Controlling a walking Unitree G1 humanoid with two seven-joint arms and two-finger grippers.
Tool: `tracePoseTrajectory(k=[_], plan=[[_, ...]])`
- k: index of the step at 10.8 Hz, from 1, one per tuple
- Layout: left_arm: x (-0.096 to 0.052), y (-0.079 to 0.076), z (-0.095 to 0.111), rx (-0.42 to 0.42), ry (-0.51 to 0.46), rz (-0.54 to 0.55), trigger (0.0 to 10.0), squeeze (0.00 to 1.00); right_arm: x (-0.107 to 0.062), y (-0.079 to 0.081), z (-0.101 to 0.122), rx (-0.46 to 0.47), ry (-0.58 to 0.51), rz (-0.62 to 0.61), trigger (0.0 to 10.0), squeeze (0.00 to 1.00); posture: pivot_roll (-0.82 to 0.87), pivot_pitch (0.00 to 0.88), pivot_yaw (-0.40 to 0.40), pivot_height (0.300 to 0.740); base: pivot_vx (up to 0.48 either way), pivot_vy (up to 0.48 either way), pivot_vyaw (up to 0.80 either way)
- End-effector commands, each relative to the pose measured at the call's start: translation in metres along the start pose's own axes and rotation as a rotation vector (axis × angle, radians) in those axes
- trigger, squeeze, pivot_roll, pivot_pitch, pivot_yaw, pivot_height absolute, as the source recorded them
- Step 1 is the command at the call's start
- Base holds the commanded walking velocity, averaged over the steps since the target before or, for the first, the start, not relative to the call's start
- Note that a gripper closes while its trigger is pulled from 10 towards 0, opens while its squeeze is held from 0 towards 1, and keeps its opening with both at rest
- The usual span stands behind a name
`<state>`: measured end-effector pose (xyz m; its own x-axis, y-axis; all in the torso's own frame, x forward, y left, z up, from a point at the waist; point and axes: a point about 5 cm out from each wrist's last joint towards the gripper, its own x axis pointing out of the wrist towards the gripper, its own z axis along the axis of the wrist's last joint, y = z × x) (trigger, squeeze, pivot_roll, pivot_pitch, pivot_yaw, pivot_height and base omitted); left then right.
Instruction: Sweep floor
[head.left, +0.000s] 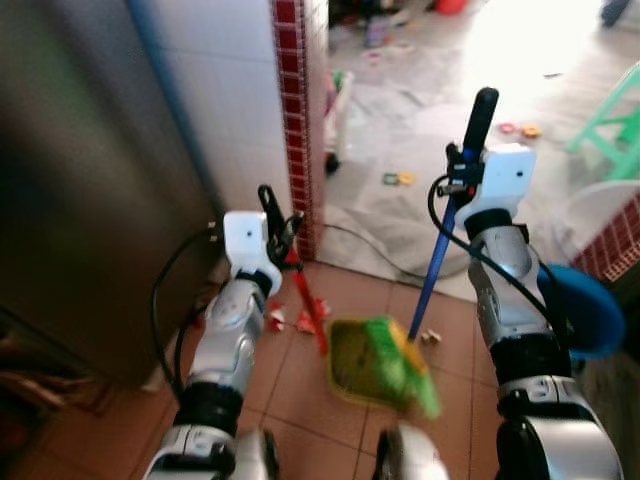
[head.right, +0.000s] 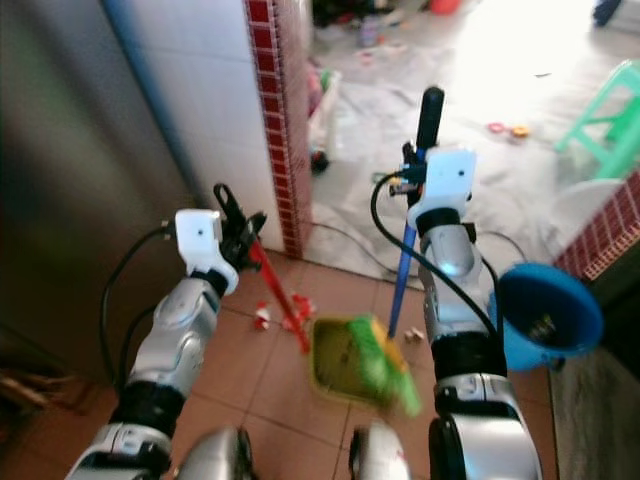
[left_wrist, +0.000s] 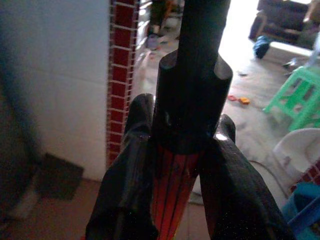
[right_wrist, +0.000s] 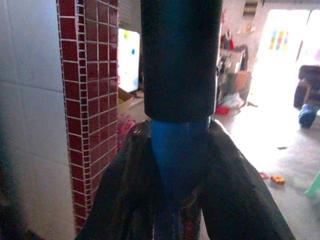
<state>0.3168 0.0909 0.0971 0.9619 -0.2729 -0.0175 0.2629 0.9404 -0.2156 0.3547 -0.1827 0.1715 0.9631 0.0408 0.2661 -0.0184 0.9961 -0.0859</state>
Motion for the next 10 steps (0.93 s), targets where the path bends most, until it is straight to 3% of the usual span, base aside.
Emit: tracePoseTrajectory(k=[1,10], plan=[[0.0024,-0.0047,0.0113,-0.035,-0.057,-0.03,10.0,0.0,0.0093,0.0031,0.0133,0.042,-0.047,0.005,10.0,0.0,-0.1,0.0,0.042,0.74,0.0,0.0,0.0],[0.0014,0.0008,0.0106,-0.019,-0.055,-0.024,10.0,0.0,0.0128,0.0031,0.0193,0.072,-0.063,0.001,10.0,0.0,-0.1,0.0,0.047,0.74,0.0,0.0,0.0]])
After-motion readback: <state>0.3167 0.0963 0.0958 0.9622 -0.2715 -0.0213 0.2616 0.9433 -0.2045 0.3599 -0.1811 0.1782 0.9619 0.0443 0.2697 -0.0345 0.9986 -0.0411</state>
